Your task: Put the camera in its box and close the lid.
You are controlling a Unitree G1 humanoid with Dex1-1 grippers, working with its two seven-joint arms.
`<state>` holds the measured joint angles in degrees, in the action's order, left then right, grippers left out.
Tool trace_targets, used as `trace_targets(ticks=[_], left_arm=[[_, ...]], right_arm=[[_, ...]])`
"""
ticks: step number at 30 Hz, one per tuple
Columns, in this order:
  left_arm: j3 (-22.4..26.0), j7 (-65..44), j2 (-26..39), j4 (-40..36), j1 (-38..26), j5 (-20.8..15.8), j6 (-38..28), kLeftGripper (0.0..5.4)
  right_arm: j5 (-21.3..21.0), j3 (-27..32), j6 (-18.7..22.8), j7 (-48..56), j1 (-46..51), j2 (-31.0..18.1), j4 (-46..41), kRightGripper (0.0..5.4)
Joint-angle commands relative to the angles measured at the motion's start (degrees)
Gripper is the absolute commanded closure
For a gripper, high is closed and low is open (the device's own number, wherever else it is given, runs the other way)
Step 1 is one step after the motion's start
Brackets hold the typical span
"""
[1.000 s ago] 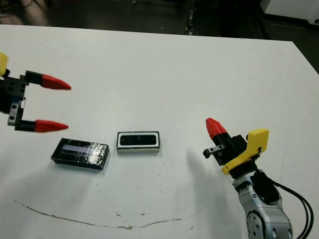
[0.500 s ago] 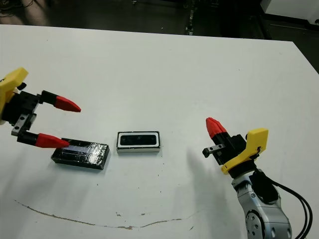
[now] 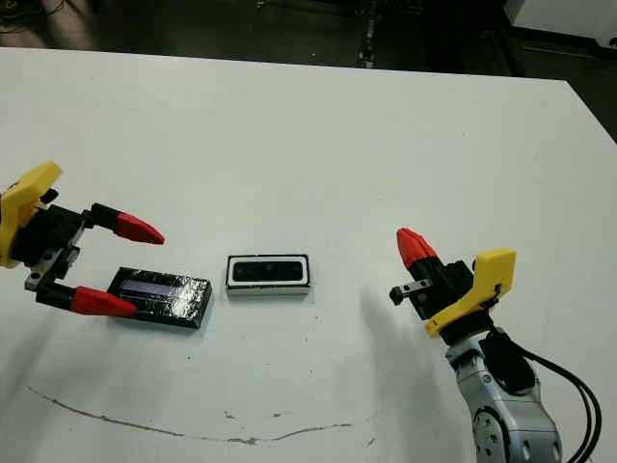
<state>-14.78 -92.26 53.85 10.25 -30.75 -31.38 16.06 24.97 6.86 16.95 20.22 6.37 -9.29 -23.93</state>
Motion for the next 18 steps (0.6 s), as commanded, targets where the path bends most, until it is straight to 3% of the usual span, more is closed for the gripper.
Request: trace_targets(ticks=[1,4,8,18], left_arm=[[-1.6,-0.2,1.6,-0.2,1.0,-0.6,-1.8,0.00],[-1.7,-0.2,1.0,0.3,2.1,-0.4,-6.0,0.00],[0.1,-0.2,0.4,-0.9,3.0,3.4,-7.3,0.00],[1.3,-0.1,-1.3,-1.3,3.7,7.8,-5.8,0.00]], right_arm=[[-0.3,0.1,-0.4,-0.4,0.4,-0.5,0.4,5.39],[-0.3,0.1,-0.3,-0.4,0.5,-0.6,0.3,5.39],[-0.1,0.1,-0.2,-0.1,0.5,-0.7,0.4,5.39],[0.0,-0.1,0.0,-0.1,0.7,-0.8,0.3,5.39]])
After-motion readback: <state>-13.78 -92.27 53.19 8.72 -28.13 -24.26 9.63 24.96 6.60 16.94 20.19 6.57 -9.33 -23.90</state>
